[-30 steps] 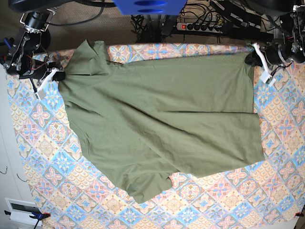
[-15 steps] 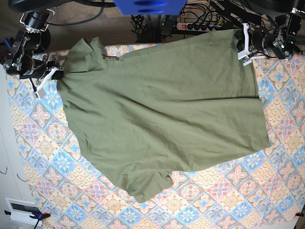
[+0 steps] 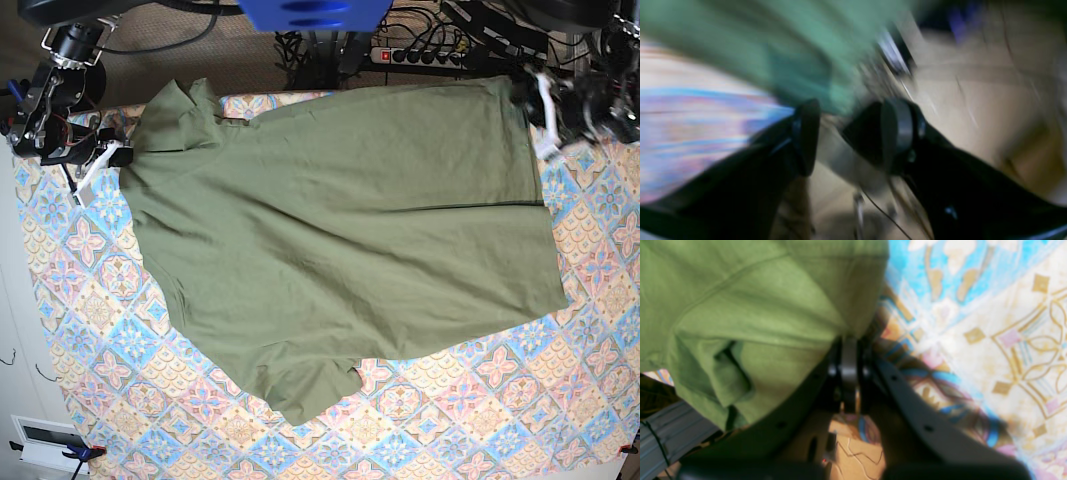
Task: Layout the t-shirt on the table in an organized manner, then fold the t-shirt properly
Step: 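Pull the shoulder edge with the left gripper away from the right gripper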
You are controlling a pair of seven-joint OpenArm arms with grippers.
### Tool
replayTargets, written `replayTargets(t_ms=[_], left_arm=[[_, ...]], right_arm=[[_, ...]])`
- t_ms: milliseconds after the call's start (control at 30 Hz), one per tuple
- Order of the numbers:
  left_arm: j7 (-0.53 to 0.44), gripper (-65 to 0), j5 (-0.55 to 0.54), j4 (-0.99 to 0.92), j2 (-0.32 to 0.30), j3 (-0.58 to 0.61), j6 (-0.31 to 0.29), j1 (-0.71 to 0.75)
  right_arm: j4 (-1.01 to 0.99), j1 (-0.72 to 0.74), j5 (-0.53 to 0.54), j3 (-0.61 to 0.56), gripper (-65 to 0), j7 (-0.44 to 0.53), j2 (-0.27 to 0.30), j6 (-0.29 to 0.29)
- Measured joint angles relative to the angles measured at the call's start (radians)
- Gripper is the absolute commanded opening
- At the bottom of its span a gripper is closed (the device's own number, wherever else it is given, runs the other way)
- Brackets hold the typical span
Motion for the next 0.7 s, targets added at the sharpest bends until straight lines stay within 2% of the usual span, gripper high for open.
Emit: replayTargets(t_ms=[100,200,267,400,467,700], left_arm=[[-0.009,-35.1,-0.001,-0.001,0.084,-0.145,0.004,-0.008],[0.023,-35.1,0.056,-0.008,0.179,-0.195,0.001,-0.044],[0.037,-35.1,0.094,-0.029,0.237,-0.214,-0.002,-0.101],[0.059,-35.1,0.167,-0.194,0.354,-0.307,0.000,-0.264],[0.084,-35.1,0.234,-0.271,0.390,-0.334,0.005,-0.311],[0.055,-35.1,0.256,-0.305,0.475,-0.339,0.001,-0.373]], right_arm=[[0.000,0.000,-0.001,0.000,-63.9,0.000,-0.001,0.000],[0.000,0.000,0.000,0.000,-63.9,0.000,0.001,0.000],[0.000,-0.001,0.000,0.000,-63.9,0.000,0.000,0.000],[0.000,0.002,-0.001,0.000,-63.9,0.000,0.000,0.000],[0.000,0.001,0.000,0.000,-63.9,0.000,-0.003,0.000],[0.000,0.003,0.001,0.001,-63.9,0.004,-0.015,0.000]])
